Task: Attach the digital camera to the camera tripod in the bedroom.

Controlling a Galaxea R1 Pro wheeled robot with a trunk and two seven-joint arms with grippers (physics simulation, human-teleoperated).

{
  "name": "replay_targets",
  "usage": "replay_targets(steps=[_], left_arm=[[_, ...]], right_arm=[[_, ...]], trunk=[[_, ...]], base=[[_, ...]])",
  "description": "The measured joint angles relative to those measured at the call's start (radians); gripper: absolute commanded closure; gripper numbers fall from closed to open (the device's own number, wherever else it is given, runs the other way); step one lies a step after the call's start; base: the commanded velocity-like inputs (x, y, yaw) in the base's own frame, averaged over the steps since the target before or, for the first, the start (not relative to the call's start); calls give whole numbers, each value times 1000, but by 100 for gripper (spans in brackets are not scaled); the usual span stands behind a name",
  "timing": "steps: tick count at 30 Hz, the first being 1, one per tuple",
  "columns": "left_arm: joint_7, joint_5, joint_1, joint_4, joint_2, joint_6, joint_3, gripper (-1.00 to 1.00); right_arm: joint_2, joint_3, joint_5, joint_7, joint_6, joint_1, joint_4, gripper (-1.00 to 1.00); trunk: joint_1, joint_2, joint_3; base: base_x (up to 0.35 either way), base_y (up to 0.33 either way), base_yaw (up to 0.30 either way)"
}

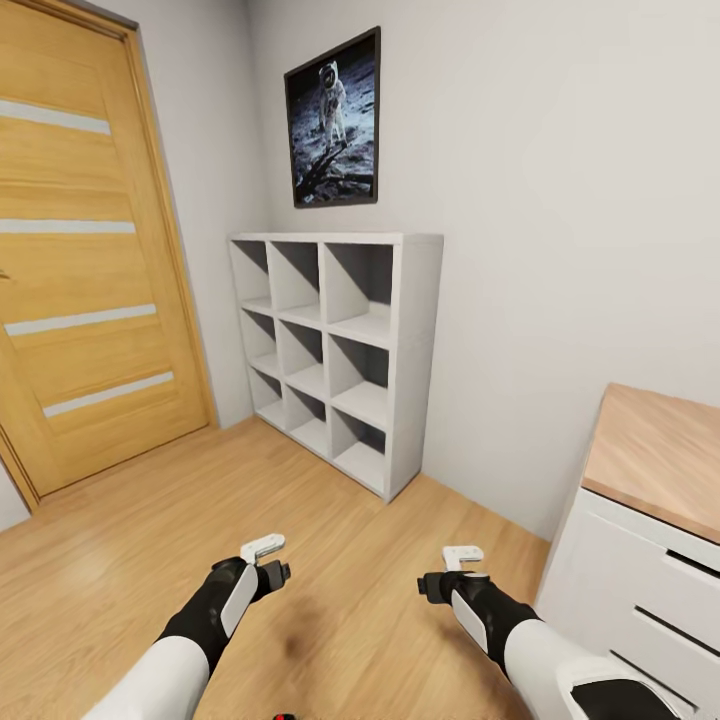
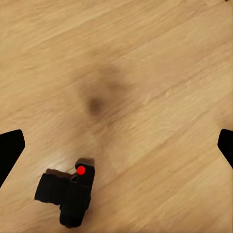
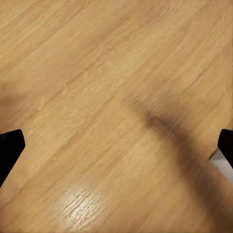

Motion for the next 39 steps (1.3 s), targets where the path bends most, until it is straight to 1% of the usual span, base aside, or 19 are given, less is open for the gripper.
replay_targets(steps=[39], left_arm=[[1, -2, 0, 9, -1, 6, -4, -100]], right_arm=[[0, 0, 0, -1, 15, 0, -1, -100]], trunk=[[150, -273, -122]], base=[[0, 0, 0]])
